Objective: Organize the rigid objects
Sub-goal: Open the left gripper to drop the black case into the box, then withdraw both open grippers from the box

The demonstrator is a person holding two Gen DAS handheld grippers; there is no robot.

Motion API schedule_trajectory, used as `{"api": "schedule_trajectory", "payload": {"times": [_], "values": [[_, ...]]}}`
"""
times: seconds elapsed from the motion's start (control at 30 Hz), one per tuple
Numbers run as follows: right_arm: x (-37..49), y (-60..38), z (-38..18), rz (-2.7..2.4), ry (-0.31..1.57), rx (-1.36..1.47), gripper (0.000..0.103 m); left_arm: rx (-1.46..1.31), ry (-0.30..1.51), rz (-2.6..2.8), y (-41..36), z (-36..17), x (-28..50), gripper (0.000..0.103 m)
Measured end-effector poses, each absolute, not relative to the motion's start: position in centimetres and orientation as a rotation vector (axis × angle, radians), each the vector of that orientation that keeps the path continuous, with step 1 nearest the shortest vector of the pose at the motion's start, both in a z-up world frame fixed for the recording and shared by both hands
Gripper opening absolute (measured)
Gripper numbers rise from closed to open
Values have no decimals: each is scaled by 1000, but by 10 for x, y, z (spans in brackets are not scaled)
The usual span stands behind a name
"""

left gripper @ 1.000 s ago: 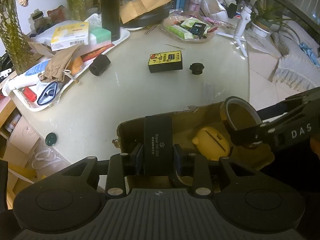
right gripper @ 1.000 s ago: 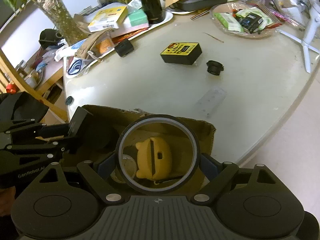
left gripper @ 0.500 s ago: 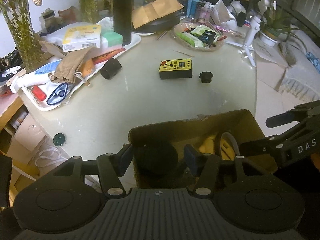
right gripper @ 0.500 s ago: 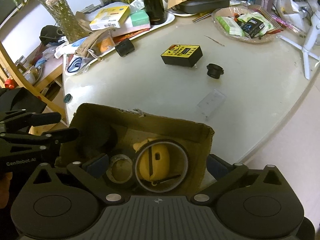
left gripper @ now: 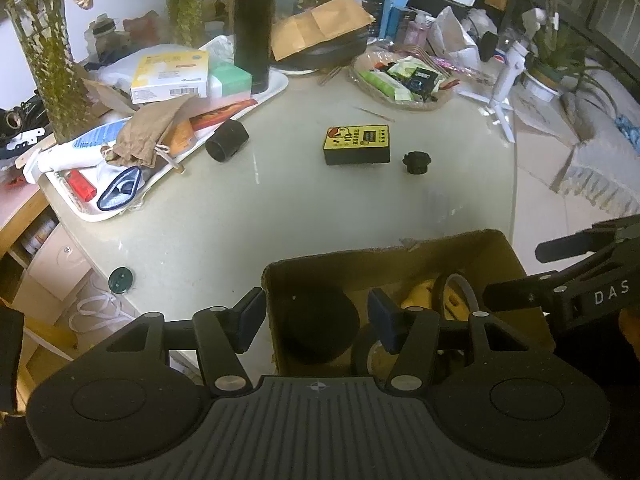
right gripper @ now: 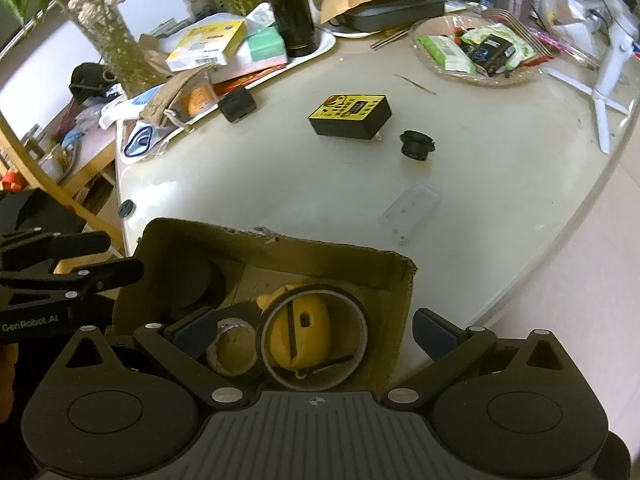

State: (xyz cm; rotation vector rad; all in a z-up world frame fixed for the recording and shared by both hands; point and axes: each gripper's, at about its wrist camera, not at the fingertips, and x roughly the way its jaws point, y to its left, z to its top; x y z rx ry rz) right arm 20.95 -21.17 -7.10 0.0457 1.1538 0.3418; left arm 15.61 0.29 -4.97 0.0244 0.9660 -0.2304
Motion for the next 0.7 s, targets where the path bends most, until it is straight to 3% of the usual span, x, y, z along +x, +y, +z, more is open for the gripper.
{"api": "schedule_trajectory", "payload": {"times": [0.7], "values": [[234, -227, -54, 263, 1051, 110, 103, -18, 916, -244, -3, -37, 179, 55]]}}
